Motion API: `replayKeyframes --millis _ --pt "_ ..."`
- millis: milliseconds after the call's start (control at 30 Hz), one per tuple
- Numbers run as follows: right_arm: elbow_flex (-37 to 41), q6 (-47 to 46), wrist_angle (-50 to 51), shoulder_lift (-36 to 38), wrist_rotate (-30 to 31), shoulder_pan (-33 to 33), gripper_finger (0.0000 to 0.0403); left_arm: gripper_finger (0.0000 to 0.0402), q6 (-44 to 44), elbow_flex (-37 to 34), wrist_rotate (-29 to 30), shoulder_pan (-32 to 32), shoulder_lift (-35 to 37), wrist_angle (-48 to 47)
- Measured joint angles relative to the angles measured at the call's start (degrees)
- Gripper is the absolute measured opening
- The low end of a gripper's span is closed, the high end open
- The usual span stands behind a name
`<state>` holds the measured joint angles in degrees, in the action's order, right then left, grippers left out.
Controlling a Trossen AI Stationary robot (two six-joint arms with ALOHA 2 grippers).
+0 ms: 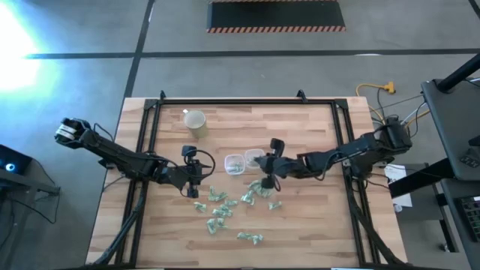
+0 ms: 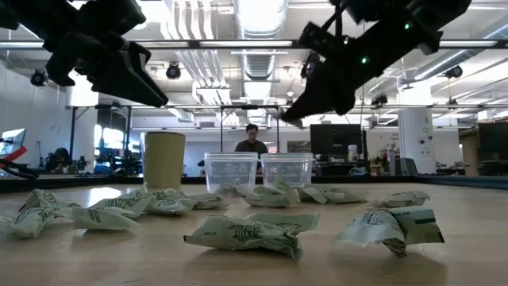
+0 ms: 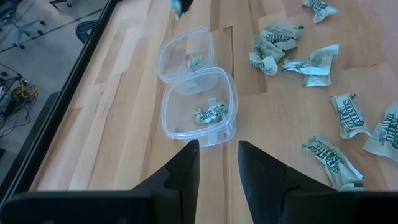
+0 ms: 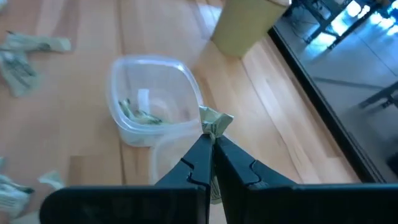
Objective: Pick and place items into bin
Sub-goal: Put the stevia packet into the right transparent bin, then put the stevia packet into the left transparent bin
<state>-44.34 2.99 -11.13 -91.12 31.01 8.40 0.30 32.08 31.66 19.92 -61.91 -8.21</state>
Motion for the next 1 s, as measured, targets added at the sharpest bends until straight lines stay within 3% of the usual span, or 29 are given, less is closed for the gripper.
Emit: replayKeyframes --millis 400,800,1000 --pt "0.02 -1.10 -0.32 -4.64 -0.13 -2.32 0.0015 0.0093 0.04 -0.13 0.00 0.00 0.00 0.02" --pt "0.04 -2.55 -0.32 -4.64 -0.12 -2.31 0.0109 0.0093 0.04 -0.13 0.00 0.00 0.00 0.00" --pt "0.11 -0.03 -0.14 -3.91 -0.09 -1.88 0.0137 0.0093 0.00 -0.13 -1.06 -0.04 0.00 -0.63"
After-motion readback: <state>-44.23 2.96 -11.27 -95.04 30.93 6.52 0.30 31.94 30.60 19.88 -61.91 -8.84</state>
